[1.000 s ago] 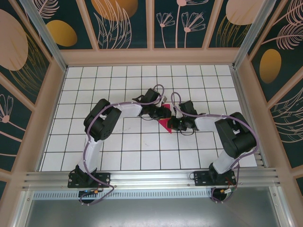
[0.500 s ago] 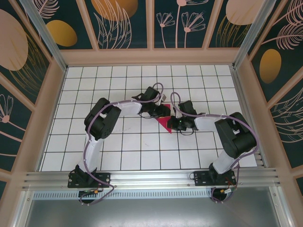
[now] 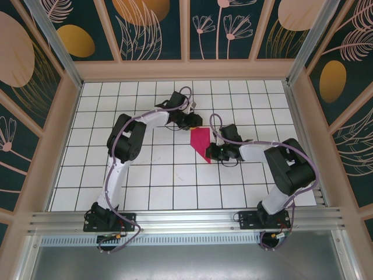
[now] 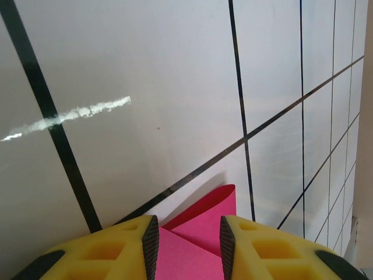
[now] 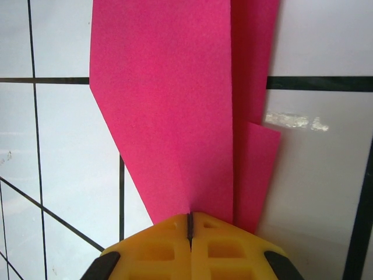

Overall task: Fold a paper plane with a square sheet of paper (fold left side to right side)
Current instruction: Fourth fold the wing at the center of the table.

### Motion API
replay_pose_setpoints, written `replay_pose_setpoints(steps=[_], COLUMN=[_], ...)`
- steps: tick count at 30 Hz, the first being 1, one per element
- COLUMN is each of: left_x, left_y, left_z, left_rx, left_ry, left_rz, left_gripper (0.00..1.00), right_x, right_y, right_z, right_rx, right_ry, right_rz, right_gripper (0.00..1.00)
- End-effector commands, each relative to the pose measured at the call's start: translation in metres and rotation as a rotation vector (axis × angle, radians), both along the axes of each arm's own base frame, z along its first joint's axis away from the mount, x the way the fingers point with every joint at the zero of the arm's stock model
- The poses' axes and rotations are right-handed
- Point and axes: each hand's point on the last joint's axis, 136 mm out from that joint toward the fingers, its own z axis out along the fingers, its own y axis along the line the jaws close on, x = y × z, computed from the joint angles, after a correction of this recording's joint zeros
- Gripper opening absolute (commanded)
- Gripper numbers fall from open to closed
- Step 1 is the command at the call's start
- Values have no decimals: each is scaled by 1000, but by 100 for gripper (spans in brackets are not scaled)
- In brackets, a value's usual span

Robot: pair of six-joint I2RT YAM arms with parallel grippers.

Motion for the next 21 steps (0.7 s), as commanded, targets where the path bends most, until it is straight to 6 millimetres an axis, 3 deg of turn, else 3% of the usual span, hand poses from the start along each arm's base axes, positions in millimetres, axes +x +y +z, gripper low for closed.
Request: replay_pose_setpoints(steps=[1,8,12,17,21], left_x=[43,56,58,34,-3], left_y=[51,62,74,82,78], left_z=[-36,26,67,91,90], left_rx=[142,108,94,57,-36], left_ry=[-72,-168,-226,-239,-202], left_rz=[106,118,129,137,140], left_gripper=[37,43,45,46,46], right_x=[-61,-37,-18,5,19], right_y=[-40,-16,2,13,0], right_z=[-54,-26,2,48,78], right_rx=[-199,-92,-3,69,79], right_ry=[248,153,72,-68,-168], right_rz=[-14,14,36,37,-3], right_gripper=[0,0,5,18,30])
